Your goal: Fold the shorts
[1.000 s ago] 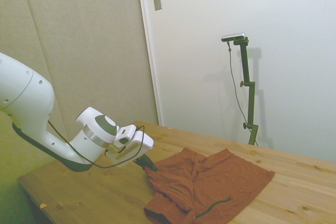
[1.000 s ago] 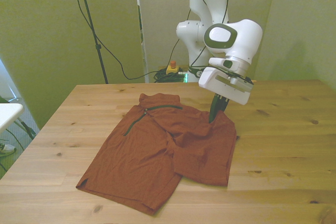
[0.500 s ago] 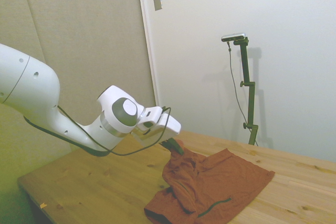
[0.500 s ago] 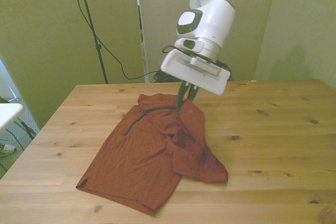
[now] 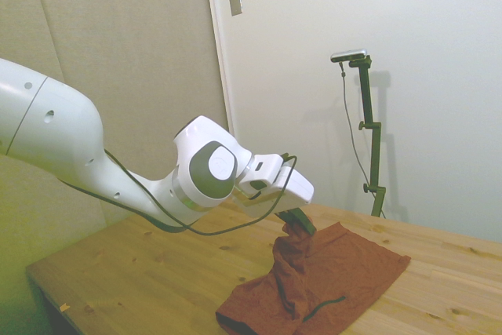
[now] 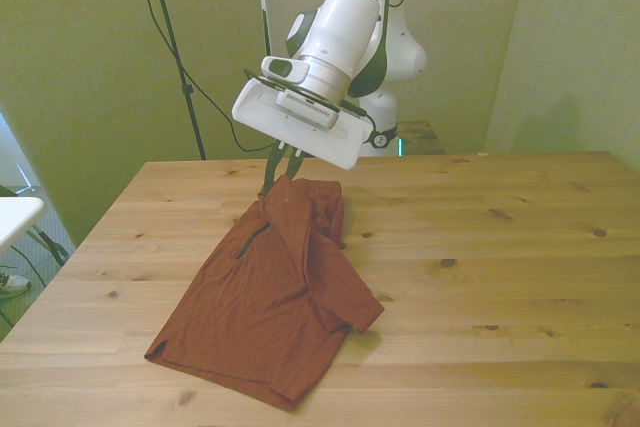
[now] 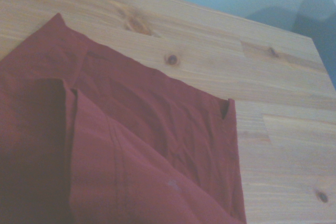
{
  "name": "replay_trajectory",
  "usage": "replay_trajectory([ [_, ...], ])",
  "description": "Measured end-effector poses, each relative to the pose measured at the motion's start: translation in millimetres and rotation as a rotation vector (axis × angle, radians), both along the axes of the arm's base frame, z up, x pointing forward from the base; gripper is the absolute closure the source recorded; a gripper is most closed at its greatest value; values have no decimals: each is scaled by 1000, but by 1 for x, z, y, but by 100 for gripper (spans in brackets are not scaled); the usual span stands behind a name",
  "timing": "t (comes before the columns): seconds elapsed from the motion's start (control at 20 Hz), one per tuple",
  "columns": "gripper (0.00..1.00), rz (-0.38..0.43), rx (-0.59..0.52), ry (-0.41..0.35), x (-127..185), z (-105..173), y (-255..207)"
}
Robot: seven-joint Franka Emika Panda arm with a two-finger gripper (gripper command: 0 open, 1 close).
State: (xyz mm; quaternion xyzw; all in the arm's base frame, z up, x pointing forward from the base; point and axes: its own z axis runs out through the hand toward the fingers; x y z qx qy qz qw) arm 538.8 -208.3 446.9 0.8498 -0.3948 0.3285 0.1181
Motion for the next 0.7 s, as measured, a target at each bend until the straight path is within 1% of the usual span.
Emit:
replay_trajectory([
  [0.25,100,-28,32,4,5,0,-39],
  [0.45,100,-41,53,-2,16,-1,-69],
  [0.7,100,-84,115,-24,18,9,-126],
])
